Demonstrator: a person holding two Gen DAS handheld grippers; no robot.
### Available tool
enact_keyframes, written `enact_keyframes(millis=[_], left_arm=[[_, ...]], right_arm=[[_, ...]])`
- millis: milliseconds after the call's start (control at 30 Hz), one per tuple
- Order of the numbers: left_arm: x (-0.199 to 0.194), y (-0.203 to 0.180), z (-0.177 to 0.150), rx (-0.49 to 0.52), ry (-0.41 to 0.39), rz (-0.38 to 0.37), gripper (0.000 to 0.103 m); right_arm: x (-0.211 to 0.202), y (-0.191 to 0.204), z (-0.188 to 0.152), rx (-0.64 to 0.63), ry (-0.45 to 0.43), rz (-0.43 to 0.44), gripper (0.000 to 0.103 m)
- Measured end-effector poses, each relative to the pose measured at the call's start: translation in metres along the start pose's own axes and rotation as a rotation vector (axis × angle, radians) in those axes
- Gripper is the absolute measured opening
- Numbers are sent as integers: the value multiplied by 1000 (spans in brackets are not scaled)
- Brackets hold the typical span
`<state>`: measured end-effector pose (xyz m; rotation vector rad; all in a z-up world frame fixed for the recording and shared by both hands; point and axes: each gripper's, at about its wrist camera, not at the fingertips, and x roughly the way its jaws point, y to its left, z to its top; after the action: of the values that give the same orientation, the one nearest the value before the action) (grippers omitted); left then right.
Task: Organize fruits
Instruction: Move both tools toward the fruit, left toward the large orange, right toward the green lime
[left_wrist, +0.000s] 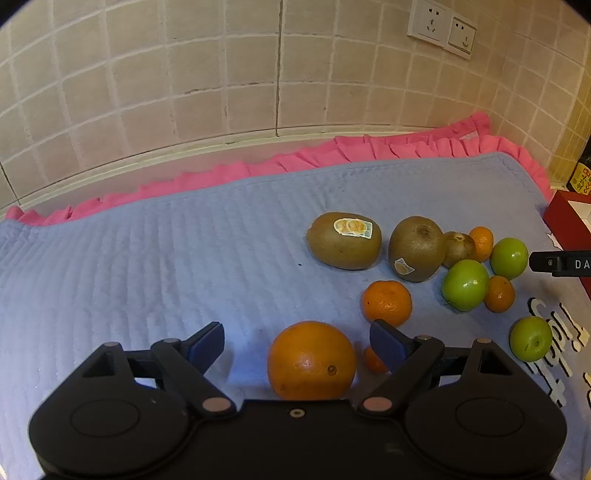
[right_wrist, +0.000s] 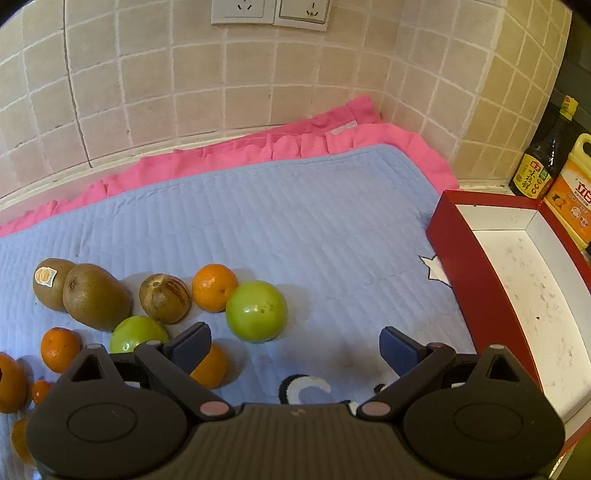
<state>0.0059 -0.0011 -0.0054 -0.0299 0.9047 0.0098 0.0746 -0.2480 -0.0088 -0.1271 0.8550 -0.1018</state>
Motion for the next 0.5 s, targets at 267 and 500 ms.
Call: enact_keyframes(millis=[267,500], left_arm=[[1,6,2,-50,29,-55,102],[8,12,1,-71,47,-81,102]], right_arm=[[4,1,2,4,9,7,95],[7,-1,3,-2,0,39,93]])
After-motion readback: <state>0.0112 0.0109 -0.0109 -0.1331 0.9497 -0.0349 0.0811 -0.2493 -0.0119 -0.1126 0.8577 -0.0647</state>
